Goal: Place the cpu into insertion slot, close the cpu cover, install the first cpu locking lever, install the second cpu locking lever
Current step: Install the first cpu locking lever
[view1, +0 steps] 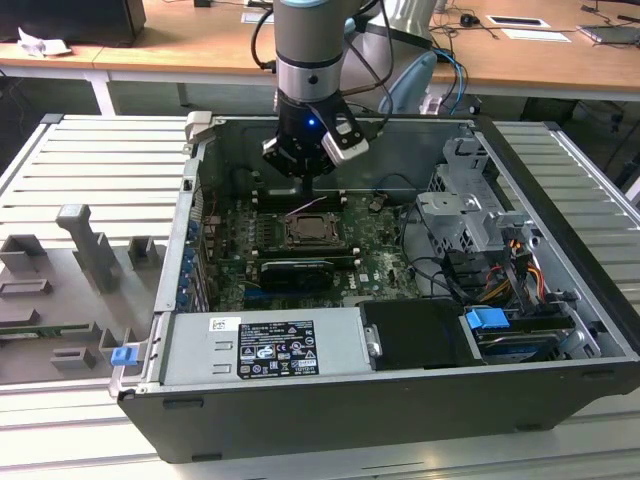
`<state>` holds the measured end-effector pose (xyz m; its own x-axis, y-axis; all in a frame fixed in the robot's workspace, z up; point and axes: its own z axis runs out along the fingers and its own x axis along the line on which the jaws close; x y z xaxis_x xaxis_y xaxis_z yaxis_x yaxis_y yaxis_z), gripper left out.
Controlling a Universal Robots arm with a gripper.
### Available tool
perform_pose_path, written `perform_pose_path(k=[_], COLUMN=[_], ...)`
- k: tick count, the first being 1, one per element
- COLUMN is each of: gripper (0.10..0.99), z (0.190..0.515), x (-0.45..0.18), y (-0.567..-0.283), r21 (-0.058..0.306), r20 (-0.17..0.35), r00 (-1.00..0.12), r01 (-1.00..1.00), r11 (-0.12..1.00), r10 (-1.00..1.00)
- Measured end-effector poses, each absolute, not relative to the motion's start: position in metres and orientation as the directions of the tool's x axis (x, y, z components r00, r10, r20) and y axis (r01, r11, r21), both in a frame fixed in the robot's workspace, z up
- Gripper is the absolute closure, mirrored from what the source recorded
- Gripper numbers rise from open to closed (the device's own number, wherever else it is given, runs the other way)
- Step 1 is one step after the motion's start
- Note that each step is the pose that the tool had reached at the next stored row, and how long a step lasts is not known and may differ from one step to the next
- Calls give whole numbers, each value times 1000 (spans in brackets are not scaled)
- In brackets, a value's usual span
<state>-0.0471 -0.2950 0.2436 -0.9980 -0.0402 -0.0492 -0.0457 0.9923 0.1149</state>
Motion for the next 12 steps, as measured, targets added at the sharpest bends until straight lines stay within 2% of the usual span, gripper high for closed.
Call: perform_pose_path(k=[12], gripper=[980], z=[235], x=[-46], y=[-295], r21=[115], r20=[-49], r00=[-998], r01=[-46], r11=[992], r10=[-40])
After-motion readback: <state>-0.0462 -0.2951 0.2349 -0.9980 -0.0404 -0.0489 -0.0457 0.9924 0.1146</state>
